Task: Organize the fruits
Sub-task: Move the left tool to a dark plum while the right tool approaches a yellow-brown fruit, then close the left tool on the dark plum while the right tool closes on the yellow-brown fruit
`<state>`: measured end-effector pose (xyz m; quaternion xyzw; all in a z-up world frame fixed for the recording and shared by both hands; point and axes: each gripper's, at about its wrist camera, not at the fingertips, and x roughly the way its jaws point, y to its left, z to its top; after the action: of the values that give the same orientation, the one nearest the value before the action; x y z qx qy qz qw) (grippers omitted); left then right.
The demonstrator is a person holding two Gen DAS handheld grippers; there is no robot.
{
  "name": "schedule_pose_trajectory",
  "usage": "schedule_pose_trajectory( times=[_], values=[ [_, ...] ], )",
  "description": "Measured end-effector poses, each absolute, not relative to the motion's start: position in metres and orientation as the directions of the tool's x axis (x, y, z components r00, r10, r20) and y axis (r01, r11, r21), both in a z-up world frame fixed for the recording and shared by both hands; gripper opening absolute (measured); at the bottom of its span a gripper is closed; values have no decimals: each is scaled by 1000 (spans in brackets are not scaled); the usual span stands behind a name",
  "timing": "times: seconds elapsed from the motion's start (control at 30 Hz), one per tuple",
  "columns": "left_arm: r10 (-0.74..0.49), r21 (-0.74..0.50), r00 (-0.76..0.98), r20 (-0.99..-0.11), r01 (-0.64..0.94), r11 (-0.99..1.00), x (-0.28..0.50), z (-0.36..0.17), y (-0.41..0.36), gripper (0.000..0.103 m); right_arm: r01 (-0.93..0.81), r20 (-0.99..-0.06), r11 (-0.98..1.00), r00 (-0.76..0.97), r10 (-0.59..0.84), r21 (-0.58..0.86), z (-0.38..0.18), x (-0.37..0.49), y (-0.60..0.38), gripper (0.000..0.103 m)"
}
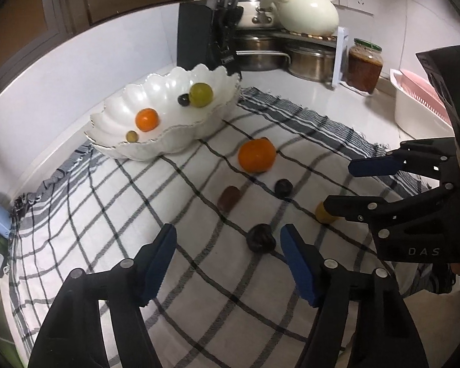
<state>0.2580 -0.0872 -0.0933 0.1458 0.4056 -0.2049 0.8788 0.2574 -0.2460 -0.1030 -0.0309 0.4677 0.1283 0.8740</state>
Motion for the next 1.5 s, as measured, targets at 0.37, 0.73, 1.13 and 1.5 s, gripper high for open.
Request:
schedule_pose_trajectory(
  times=[0.37, 0.73, 1.13, 1.5],
  values=[
    [-280, 34, 506, -816, 526, 850, 267, -117, -100, 50, -248, -852, 962, 475, 221, 111, -122, 260, -247, 45],
    [-282, 30, 469, -837, 554, 832, 275, -132, -111, 41, -255, -864, 955, 437, 252, 150, -132, 266, -242, 37],
    [-293, -4, 438, -850, 552, 834, 281, -143, -114, 28, -252, -867, 955, 429, 253, 155, -134, 267, -241, 30],
    [-297, -13, 487, -822, 504, 863, 281, -126, -102, 28, -254, -851, 955, 458, 257, 151, -126, 266, -242, 30]
  ],
)
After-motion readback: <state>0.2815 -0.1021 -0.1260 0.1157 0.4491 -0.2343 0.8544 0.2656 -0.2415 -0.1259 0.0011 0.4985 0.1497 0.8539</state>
